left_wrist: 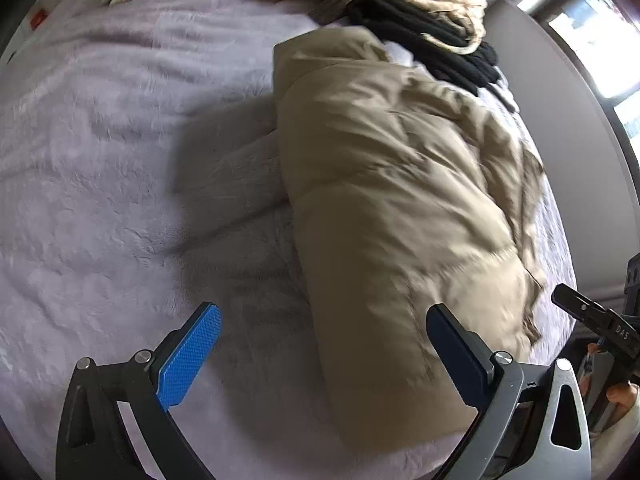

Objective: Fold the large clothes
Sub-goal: 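Grasp the folded beige jacket bundle with both tools and lift it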

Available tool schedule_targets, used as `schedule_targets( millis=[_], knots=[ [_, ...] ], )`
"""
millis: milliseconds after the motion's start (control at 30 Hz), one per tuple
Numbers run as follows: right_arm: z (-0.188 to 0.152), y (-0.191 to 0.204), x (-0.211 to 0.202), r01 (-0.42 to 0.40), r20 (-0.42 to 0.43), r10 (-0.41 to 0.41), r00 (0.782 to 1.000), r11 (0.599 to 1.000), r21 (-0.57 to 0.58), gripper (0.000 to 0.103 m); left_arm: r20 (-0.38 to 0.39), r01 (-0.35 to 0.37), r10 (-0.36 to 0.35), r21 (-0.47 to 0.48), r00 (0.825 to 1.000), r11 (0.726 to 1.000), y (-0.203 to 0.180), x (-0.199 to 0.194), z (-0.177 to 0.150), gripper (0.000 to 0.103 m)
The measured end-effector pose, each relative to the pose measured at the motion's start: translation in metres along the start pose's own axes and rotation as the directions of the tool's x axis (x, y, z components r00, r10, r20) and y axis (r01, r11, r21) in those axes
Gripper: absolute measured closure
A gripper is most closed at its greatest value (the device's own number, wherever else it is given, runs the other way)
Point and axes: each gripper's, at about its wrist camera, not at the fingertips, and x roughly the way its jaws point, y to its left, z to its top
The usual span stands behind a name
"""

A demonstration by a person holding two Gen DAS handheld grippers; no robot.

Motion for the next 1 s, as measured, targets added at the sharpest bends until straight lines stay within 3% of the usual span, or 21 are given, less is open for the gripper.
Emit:
schedule_targets(
  millis=[100,200,267,433,567,633,667,833,900,1000],
  knots=[
    [0.020,-0.008,0.018,-0.056,-0.089,0.054,0.995,0.998,-0.022,0.013,-0.058,0.072,-0.074,-0.039,0.996,0.997,0.006,0.020,0.008,0.000],
    [0.034,-0.011,0.035,-0.095,-0.159,0.086,0.983,0.994,-0.050,0.013,-0.104,0.203,-0.213,-0.103,0.972,0.974,0.015,0.036,0.015,0.000],
    [0.044,-0.015,0.048,-0.116,-0.196,0.102,0.975,0.991,-0.063,0.013,-0.124,0.288,-0.308,-0.154,0.943,0.945,0.022,0.046,0.020,0.000],
    [0.061,-0.030,0.077,-0.189,-0.277,0.179,0.944,0.982,-0.011,0.013,-0.128,0.382,-0.412,-0.210,0.902,0.900,0.029,0.064,0.029,0.000],
    [0.066,-0.047,0.100,-0.239,-0.330,0.239,0.913,0.970,0.040,0.012,-0.160,0.463,-0.495,-0.199,0.854,0.864,0.029,0.082,0.037,0.000],
    [0.068,-0.054,0.109,-0.251,-0.345,0.255,0.903,0.966,0.055,0.000,-0.178,0.486,-0.518,-0.196,0.837,0.852,0.030,0.093,0.041,0.000],
    [0.068,-0.059,0.115,-0.262,-0.355,0.265,0.896,0.963,0.060,0.000,-0.183,0.504,-0.538,-0.200,0.823,0.840,0.031,0.099,0.043,0.000],
    [0.068,-0.069,0.134,-0.396,-0.367,0.409,0.835,0.911,0.114,0.000,-0.185,0.552,-0.588,-0.215,0.787,0.806,0.034,0.116,0.050,0.000],
    [0.067,-0.065,0.139,-0.460,-0.371,0.473,0.799,0.879,0.129,0.000,-0.187,0.558,-0.594,-0.213,0.783,0.802,0.033,0.118,0.050,0.000],
    [0.069,-0.057,0.152,-0.503,-0.395,0.510,0.764,0.854,0.130,0.000,-0.188,0.569,-0.602,-0.203,0.776,0.797,0.030,0.123,0.053,0.000]
  ],
)
